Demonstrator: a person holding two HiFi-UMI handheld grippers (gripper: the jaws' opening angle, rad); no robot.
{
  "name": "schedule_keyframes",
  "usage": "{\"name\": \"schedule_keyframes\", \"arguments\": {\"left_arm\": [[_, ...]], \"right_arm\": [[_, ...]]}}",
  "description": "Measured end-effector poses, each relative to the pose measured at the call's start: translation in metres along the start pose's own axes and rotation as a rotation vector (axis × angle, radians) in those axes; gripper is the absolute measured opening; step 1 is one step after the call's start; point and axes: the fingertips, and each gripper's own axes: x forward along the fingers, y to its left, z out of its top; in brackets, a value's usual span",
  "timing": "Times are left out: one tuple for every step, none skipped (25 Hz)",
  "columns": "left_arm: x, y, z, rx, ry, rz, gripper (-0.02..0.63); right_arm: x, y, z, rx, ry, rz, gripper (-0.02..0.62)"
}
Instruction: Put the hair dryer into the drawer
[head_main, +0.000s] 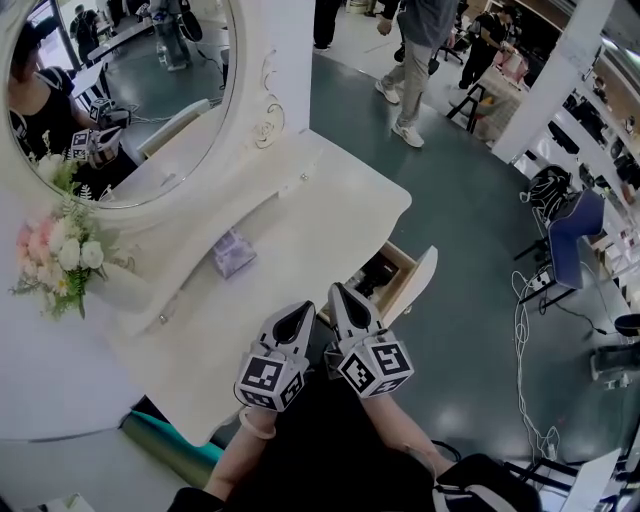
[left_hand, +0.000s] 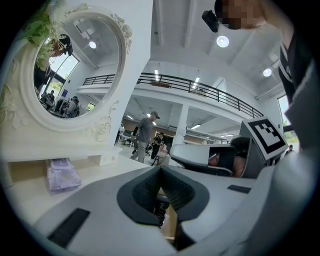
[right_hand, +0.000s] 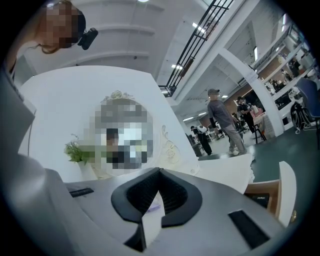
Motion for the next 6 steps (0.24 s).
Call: {"name": "schedule_keyframes", "arguments": {"left_arm": [[0.0006,-0.0001,-0.0003,0.0,0.001,0.0,0.025],[0.001,-0.0001,-0.0007,-0.001,0.002,-0.001,0.025],[0.0014,0.0001,-0.0012,-0.002,0.003,-0.001,0.025],[0.0018,0.0003,-0.0016,-0.004,0.004,-0.001,0.025],[0.0021,0.0005,-0.002,-0.005,0.005,-0.001,0.025],[0.0024,0.0008,-0.0024,-0.007,0.007,0.0,0.023]], "right_arm": [[0.0,-0.001,-0.0003,-0.002,0.002,-0.002,0.015],[0.0002,-0.0017,-0.0006,-0.002,0.003,-0.003,0.016],[0.0006,-0.0023,-0.0008,-0.001,0.004,-0.004,0.015],[0.001,-0.0026,-0.001,0.0,0.005,-0.004,0.015],[0.0015,-0.0028,-0.0012,0.0,0.006,-0.004,0.015],[0.002,-0.0028,-0.0012,0.001,0.007,-0.003,0.017]]}}
